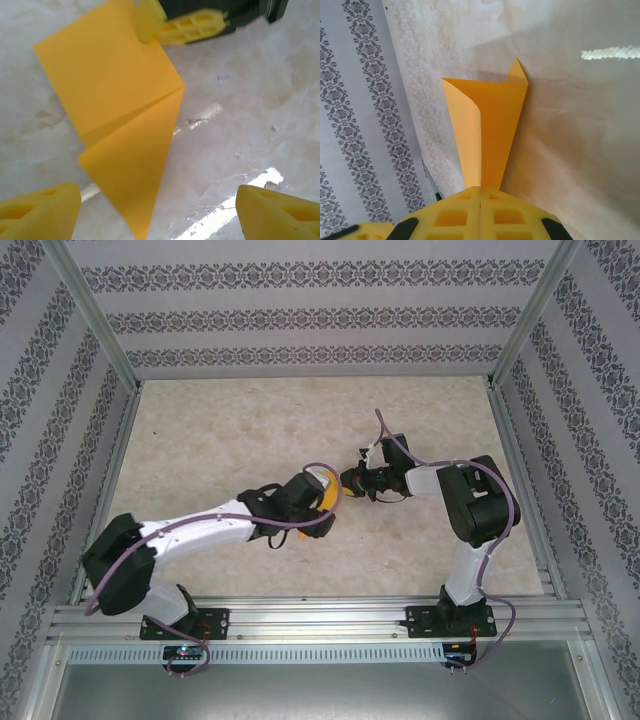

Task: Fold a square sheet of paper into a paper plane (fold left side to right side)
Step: Fold the wing for the fifth time at the center of the table.

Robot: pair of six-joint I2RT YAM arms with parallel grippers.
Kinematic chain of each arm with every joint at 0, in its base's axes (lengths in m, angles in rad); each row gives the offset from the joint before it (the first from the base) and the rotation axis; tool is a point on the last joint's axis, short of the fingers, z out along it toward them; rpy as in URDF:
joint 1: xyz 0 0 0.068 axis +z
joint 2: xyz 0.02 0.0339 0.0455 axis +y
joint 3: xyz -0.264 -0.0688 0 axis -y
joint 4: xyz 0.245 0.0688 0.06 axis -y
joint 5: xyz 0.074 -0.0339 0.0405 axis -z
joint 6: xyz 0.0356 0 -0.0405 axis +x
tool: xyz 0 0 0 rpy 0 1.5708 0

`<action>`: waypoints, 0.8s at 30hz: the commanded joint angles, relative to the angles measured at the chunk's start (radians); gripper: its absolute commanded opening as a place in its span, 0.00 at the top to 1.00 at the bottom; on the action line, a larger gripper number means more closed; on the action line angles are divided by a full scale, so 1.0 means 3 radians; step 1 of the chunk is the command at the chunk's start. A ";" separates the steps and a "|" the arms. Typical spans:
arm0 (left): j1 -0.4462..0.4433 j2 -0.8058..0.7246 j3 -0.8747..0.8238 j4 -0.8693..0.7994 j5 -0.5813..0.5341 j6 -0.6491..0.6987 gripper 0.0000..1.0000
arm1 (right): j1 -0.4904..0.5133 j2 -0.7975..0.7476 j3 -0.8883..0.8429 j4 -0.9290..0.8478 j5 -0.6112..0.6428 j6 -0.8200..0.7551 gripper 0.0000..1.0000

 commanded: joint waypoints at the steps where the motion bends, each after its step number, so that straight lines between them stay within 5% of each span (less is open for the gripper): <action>1: -0.0101 0.0291 0.0243 -0.0170 -0.0263 -0.0037 0.20 | 0.0011 -0.0110 0.0012 -0.0058 0.0040 -0.0030 1.00; 8: -0.0176 0.0726 0.0530 -0.0461 -0.0606 -0.0153 0.22 | 0.0012 -0.0108 0.0027 -0.0142 0.0054 -0.0057 1.00; 24: -0.0222 0.1007 0.0533 -0.0402 -0.0681 -0.0202 0.39 | 0.0009 -0.0087 0.0102 -0.0379 0.0090 -0.0198 1.00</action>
